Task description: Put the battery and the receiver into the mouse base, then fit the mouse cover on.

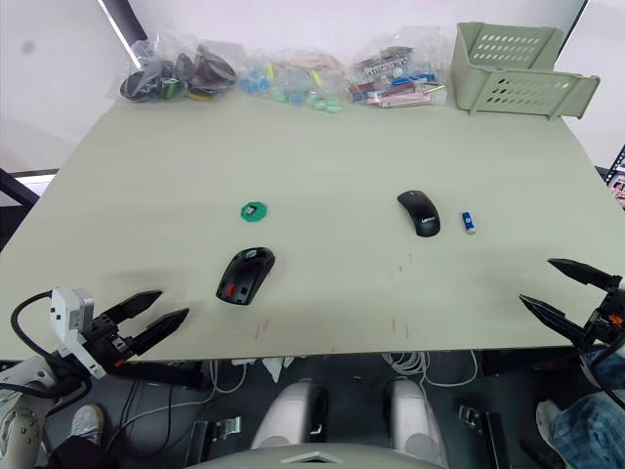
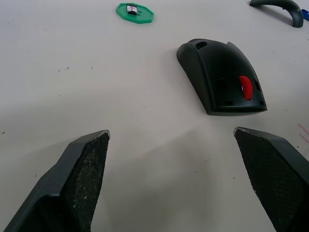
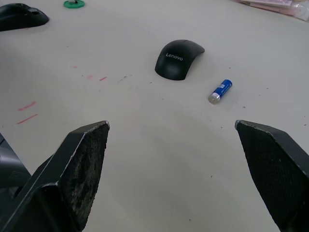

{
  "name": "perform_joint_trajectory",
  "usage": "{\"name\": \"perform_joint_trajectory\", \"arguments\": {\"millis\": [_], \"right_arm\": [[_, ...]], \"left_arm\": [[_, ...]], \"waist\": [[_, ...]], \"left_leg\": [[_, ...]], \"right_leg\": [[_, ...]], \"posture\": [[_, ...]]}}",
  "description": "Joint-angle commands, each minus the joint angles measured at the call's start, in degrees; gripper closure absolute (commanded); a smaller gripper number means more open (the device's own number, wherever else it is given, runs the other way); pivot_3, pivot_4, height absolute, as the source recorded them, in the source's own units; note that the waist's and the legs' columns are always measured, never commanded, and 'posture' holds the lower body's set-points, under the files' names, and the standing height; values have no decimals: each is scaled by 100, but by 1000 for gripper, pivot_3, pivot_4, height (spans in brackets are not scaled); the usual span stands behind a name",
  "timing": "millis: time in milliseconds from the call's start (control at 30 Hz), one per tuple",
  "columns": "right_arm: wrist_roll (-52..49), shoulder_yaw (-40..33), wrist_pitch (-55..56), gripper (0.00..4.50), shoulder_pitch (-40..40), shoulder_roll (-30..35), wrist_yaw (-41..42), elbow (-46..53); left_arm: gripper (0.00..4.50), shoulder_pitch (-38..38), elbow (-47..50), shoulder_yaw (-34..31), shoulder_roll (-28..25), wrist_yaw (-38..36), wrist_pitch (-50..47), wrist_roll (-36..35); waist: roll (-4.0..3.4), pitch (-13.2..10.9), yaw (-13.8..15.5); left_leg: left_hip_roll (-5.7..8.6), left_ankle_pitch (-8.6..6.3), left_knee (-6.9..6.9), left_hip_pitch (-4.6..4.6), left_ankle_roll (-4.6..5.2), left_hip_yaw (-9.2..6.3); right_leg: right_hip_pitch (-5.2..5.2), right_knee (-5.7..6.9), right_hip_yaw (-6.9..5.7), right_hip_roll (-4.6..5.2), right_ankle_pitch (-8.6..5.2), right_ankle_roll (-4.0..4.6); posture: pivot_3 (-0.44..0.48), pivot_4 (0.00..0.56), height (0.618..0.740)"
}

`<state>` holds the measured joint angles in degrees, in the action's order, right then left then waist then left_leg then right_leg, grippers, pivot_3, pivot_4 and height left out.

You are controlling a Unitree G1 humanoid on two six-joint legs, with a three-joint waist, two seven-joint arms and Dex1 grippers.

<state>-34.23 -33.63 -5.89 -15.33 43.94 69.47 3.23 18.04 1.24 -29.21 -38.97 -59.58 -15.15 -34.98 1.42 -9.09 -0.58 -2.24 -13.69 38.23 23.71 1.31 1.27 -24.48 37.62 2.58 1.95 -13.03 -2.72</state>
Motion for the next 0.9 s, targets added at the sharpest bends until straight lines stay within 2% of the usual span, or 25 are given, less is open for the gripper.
{"name": "perform_joint_trajectory", "arguments": {"millis": [33,367,633,700,800,900], "right_arm": [[-178,-155,58,117,27,7,42,161],[-456,89,135,117,280,-102,297,669],[-931,630,-46,117,794,-251,227,1632],[-973,783,-37,117,809,-199,465,1703],[-1018,922,-79,117,856,-103,632,1736],[-1054,946,-150,117,944,-2,701,1660]], "left_arm": [[123,-18,172,-55,-11,23,-27,-54],[123,125,1062,35,257,420,-599,-372],[123,379,2438,214,566,1133,-1073,-680],[123,333,2780,225,612,1626,-1371,-760],[123,336,3430,405,386,2461,-2217,-674],[123,60,4212,725,438,3779,-3012,-291]], "waist": [[0,0,0],[0,0,-3],[0,-1,5],[1,-1,22],[1,-1,20],[2,-1,15]], "left_leg": [[0,0,0,0,0,0],[-2,0,0,0,0,0],[0,0,0,1,0,-2],[2,0,2,2,0,-4],[1,0,4,2,0,-6],[2,0,4,0,0,-6]], "right_leg": [[0,0,0,0,0,0],[0,0,0,0,0,0],[1,2,1,-1,0,0],[2,2,0,-1,0,0],[3,3,0,-1,1,-1],[3,4,1,-2,1,-1]], "posture": [[0,150,740],[0,150,740],[0,150,740],[0,150,740],[0,150,740],[0,150,740]]}}
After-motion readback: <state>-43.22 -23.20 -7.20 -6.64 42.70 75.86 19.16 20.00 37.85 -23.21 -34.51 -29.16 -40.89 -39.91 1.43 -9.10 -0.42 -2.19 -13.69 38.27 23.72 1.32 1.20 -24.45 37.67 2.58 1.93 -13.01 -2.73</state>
